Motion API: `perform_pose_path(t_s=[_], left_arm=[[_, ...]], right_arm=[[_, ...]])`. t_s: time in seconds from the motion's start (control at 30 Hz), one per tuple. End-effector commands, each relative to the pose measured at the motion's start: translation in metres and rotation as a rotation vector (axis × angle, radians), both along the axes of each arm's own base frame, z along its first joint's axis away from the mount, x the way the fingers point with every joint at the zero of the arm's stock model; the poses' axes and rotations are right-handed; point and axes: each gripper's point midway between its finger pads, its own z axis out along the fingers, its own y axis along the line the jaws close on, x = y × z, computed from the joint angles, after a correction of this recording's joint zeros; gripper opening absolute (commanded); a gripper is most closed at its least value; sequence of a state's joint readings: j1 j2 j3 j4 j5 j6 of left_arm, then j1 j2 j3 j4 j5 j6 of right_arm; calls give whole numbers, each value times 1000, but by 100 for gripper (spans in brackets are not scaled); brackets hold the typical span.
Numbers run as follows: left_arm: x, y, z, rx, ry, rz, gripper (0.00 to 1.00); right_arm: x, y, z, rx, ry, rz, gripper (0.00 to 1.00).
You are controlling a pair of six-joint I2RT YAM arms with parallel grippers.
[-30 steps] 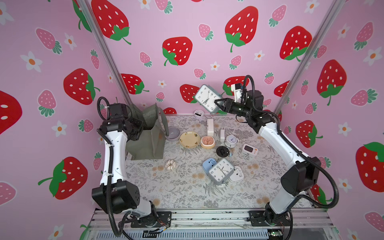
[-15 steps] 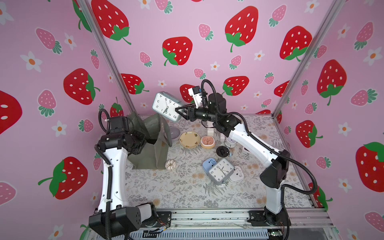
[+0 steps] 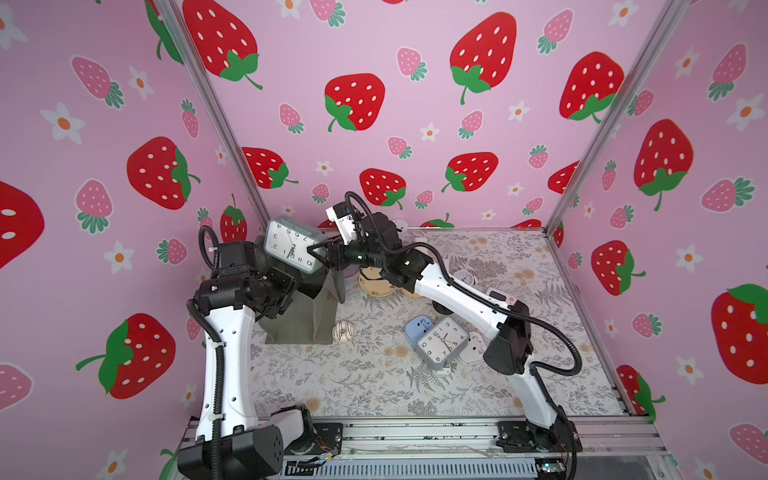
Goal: Put the alarm clock into the canvas bag
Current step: Move the canvas bag to the center of the board, then place the alarm at the canvas bag.
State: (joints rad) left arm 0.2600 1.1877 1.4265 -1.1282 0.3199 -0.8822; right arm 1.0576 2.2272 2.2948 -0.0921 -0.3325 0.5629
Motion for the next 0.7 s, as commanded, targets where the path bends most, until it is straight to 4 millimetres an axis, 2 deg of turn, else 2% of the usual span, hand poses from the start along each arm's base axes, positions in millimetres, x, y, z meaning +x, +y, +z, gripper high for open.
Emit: perform_pose_path(t_s=[0.0,0.13,0.3,0.43,0.47,0.57,0.67], left_arm=[[-14,7,25,66,-35,-4,58],[-23,9,40,58,-79,27,69],[-22,3,70,30,-189,10,73],[-5,-7,111,-48,-379,2,78],[0,-9,121,-78,-435,6,84],[16,-15,142,-197,-582,22,84],[23,-16,151,-253,-665,38,84]], right_arm=[[3,-10,54,119,-65,-46,13],[7,-16,66,155,-51,-57,13],[10,-30,87,196,-37,-52,13],[20,-45,98,238,69,-31,13],[22,-48,100,251,104,-26,13],[31,-58,108,294,200,-19,13],[34,-66,117,341,292,20,13]])
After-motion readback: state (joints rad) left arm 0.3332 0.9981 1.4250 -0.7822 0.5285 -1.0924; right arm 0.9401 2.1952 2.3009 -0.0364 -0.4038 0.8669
